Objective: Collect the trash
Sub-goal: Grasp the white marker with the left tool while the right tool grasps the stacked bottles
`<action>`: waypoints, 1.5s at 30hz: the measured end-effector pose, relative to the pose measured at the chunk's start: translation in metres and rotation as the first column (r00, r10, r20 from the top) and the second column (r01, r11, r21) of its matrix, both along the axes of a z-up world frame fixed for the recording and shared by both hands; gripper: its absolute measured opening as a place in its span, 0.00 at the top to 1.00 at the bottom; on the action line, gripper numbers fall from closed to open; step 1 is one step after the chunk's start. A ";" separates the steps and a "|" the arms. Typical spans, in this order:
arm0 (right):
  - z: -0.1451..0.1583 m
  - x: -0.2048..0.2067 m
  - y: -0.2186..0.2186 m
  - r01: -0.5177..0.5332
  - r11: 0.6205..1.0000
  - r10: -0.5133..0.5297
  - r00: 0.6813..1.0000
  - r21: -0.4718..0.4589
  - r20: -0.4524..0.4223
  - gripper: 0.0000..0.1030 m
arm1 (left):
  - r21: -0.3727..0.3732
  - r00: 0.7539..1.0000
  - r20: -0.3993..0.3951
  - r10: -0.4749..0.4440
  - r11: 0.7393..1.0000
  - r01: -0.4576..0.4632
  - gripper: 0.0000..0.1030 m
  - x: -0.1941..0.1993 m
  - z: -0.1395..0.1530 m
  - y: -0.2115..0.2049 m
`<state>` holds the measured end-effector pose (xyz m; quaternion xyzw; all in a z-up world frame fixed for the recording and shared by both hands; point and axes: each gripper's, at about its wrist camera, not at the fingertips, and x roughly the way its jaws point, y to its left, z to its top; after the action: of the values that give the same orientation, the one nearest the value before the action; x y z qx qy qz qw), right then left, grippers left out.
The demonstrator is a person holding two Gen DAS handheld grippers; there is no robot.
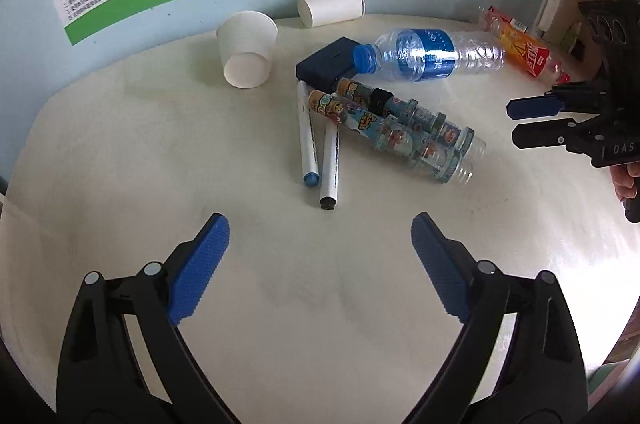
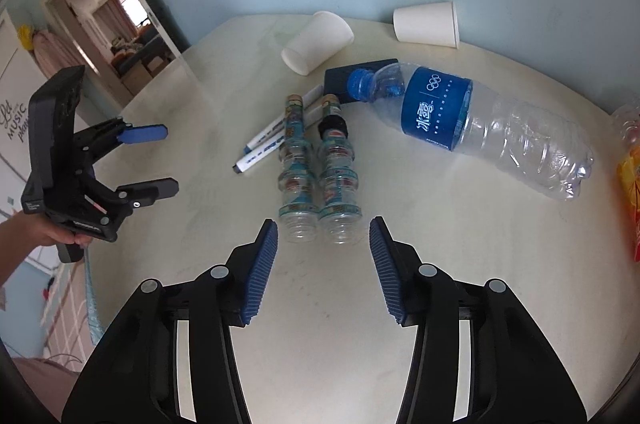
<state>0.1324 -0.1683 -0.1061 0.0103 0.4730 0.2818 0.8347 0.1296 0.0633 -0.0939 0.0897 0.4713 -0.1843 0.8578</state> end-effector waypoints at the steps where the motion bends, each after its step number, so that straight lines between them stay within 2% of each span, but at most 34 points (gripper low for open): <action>1: -0.005 0.007 0.000 -0.004 1.000 0.004 1.000 -0.001 -0.009 0.55 | -0.004 1.000 -0.017 -0.003 1.000 0.003 0.22 0.007 -0.006 -0.001; 6: -0.024 0.033 0.004 -0.019 1.000 0.019 0.999 -0.002 -0.029 0.55 | 0.004 0.998 -0.067 -0.015 1.000 0.016 0.30 0.039 -0.028 -0.006; 8: -0.028 0.042 0.004 -0.023 1.000 0.023 0.999 0.006 -0.030 0.55 | 0.000 0.998 -0.064 -0.017 1.000 0.017 0.33 0.051 -0.028 -0.005; 10: -0.031 0.051 0.005 -0.028 0.999 0.028 0.999 0.020 -0.036 0.55 | -0.037 0.999 -0.045 -0.008 0.999 0.006 0.33 0.062 -0.022 0.001; 14: -0.031 0.059 0.009 -0.046 0.999 0.047 0.998 0.028 -0.028 0.57 | -0.063 0.998 -0.042 0.049 0.997 -0.052 0.34 0.087 -0.019 0.011; 16: -0.031 0.062 0.012 -0.055 0.998 0.055 0.998 0.029 -0.024 0.57 | -0.047 0.997 -0.061 0.043 0.998 -0.046 0.42 0.098 -0.025 0.009; 20: -0.034 0.064 0.014 -0.059 0.998 0.059 0.998 0.033 -0.013 0.57 | 0.009 0.997 -0.072 0.001 1.000 -0.001 0.42 0.105 -0.038 -0.002; 23: -0.037 0.065 0.019 -0.070 0.997 0.071 0.997 0.021 -0.011 0.56 | 0.027 0.995 -0.095 -0.020 0.999 0.023 0.43 0.108 -0.048 -0.009; 26: -0.039 0.066 0.025 -0.077 0.997 0.077 0.997 -0.003 -0.017 0.55 | 0.033 0.997 -0.067 -0.034 0.999 0.036 0.47 0.108 -0.050 -0.013; 28: -0.040 0.067 0.028 -0.082 0.997 0.082 0.997 -0.011 -0.009 0.55 | 0.034 0.997 -0.058 -0.041 0.998 0.043 0.58 0.109 -0.050 -0.015; 29: -0.042 0.069 0.030 -0.082 0.996 0.082 0.997 -0.015 -0.014 0.57 | 0.034 0.997 -0.057 -0.047 0.998 0.048 0.60 0.109 -0.049 -0.018; 30: -0.043 0.069 0.031 -0.083 0.996 0.083 0.996 -0.017 -0.015 0.59 | 0.032 0.997 -0.056 -0.051 0.998 0.053 0.66 0.109 -0.049 -0.019; 31: -0.043 0.069 0.032 -0.085 0.996 0.084 0.996 -0.020 -0.008 0.67 | 0.025 0.996 -0.054 -0.065 0.997 0.066 0.79 0.108 -0.048 -0.022; 33: -0.044 0.071 0.033 -0.080 0.997 0.079 0.997 -0.015 -0.015 0.67 | 0.020 0.993 -0.060 -0.105 0.994 0.106 0.87 0.102 -0.045 -0.030; 35: -0.043 0.071 0.030 -0.068 0.998 0.068 0.997 -0.001 -0.032 0.67 | -0.048 0.985 -0.095 -0.144 0.989 0.140 0.88 0.099 -0.044 -0.030; 40: -0.033 0.066 0.017 -0.046 0.997 0.049 0.997 0.061 -0.053 0.67 | -0.057 0.990 -0.108 -0.086 0.995 0.080 0.89 0.091 -0.041 -0.014; 45: -0.021 0.057 0.005 -0.030 0.994 0.036 0.998 0.106 -0.058 0.67 | -0.049 0.995 -0.081 -0.054 0.998 0.050 0.89 0.072 -0.027 0.004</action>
<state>0.1896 -0.1629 -0.1276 0.0550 0.4824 0.3196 0.8137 0.2017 0.0668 -0.1214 0.0740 0.4994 -0.2211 0.8344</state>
